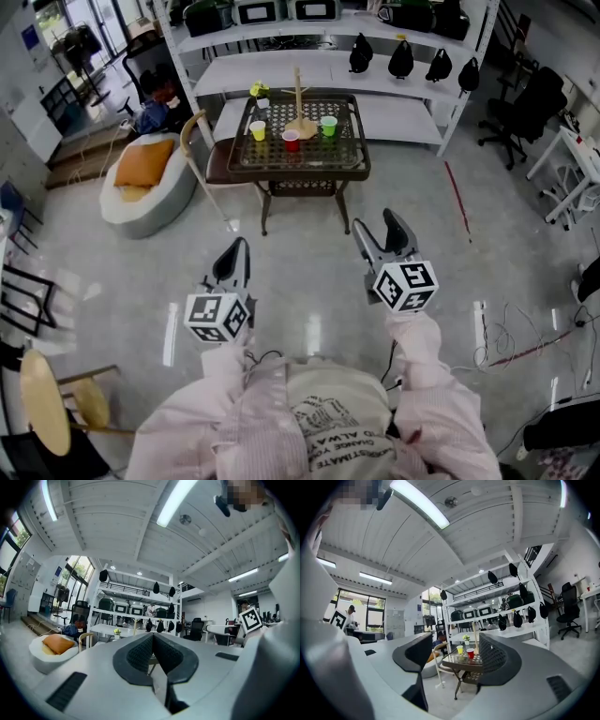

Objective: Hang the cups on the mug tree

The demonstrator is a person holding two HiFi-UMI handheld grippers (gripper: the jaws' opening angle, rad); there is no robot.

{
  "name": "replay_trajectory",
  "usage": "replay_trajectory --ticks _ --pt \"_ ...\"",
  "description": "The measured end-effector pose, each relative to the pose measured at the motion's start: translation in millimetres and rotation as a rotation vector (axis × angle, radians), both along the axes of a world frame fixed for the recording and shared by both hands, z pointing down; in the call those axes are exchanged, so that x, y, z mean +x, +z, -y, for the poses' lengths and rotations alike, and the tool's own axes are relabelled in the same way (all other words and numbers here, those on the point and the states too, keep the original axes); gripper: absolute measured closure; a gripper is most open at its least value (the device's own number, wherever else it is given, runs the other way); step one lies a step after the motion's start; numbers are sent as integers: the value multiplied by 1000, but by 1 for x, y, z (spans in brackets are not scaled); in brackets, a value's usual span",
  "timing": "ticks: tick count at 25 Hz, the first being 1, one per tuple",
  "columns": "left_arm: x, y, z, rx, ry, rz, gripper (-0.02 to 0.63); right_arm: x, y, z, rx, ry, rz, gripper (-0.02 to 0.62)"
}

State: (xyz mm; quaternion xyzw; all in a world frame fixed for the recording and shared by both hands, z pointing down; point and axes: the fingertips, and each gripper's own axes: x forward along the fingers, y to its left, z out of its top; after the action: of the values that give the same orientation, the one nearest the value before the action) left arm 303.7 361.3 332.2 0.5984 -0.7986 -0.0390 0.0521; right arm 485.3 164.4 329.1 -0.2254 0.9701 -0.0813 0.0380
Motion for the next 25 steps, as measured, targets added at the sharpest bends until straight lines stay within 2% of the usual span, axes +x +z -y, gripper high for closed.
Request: replay_trajectory --ticks 5,14,19,25 --pt "3 2 2 -10 -10 -17 607 0 2 6 -24 -17 16 319" --pt "-5 17 7 -46 -8 -38 607 -25 11 11 -38 -65 8 321" --pt "-34 25 23 -47 -19 -55 607 -50 25 28 -54 -65 -19 321" --pt "-85 36 63 -37 -16 -80 607 -98 37 65 -61 -60 -40 321"
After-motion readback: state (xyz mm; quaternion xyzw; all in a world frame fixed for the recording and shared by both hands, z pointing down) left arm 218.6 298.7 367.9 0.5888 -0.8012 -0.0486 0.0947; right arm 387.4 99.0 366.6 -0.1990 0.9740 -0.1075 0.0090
